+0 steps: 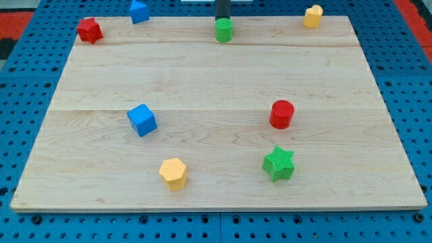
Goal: Slide the green circle right and down
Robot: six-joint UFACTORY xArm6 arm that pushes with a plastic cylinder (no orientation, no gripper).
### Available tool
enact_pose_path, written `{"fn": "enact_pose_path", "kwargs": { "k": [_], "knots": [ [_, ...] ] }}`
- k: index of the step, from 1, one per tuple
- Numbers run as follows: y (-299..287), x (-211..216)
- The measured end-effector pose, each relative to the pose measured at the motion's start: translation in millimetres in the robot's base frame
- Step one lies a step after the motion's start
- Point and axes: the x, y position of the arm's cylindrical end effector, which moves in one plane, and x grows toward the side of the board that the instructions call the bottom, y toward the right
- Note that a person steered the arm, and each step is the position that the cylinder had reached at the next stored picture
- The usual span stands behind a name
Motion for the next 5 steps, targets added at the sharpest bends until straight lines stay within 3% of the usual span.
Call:
{"fn": "enact_pose_path", "kwargs": {
  "k": [1,3,4,5],
  "knots": [
    [-9,17],
    [76,50],
    [75,59],
    [71,31]
  ]
}}
